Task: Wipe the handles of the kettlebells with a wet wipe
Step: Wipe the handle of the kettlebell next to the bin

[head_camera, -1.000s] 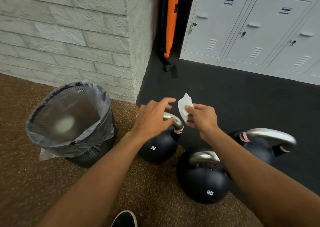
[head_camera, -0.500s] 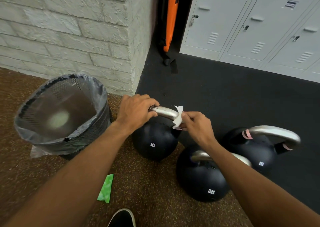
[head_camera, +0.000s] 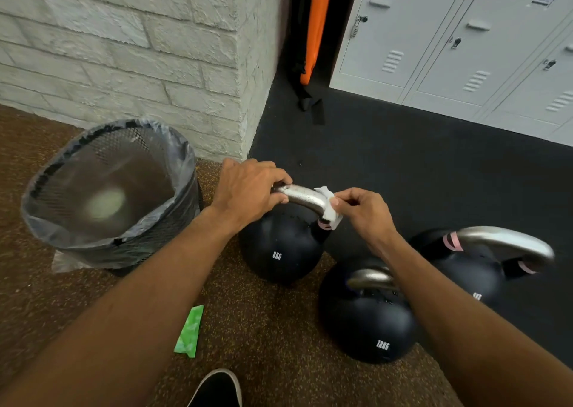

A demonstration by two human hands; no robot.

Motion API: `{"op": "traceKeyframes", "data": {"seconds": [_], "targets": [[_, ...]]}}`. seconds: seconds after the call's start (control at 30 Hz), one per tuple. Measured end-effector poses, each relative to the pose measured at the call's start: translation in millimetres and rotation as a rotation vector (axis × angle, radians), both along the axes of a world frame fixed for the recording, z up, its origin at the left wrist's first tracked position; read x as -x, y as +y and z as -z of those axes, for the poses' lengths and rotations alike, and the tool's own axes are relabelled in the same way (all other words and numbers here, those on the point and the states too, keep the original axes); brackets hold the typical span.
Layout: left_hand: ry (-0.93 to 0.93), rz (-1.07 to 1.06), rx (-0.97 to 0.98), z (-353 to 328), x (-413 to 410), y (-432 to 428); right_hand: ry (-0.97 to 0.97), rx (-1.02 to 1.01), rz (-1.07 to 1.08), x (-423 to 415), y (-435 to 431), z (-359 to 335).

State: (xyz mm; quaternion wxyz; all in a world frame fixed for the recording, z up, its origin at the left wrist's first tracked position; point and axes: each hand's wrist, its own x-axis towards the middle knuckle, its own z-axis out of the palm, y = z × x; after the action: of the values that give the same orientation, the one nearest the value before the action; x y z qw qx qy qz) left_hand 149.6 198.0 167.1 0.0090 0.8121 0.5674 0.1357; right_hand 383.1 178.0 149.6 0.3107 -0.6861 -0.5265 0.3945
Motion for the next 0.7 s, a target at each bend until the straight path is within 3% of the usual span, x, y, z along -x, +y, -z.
{"op": "traceKeyframes", "data": {"seconds": [0.13, 0.23, 0.33, 0.5, 0.7], "targets": [[0.015, -0.002, 0.006, -2, 0, 1, -0.092, -0.074, 0.082, 13, -18, 3], [0.035, 0.010, 0.013, -4, -1, 2, -0.057, -0.097, 0.160, 17, -17, 8], [0.036, 0.013, 0.040, -7, 0, 3, 0.033, -0.053, 0.208, 12, -10, 8], [0.058, 0.013, 0.040, -8, -1, 2, -0.018, 0.038, 0.195, 8, 2, 8], [0.055, 0.013, 0.064, -9, -1, 6, -0.058, -0.080, 0.255, 20, -27, 15]]}}
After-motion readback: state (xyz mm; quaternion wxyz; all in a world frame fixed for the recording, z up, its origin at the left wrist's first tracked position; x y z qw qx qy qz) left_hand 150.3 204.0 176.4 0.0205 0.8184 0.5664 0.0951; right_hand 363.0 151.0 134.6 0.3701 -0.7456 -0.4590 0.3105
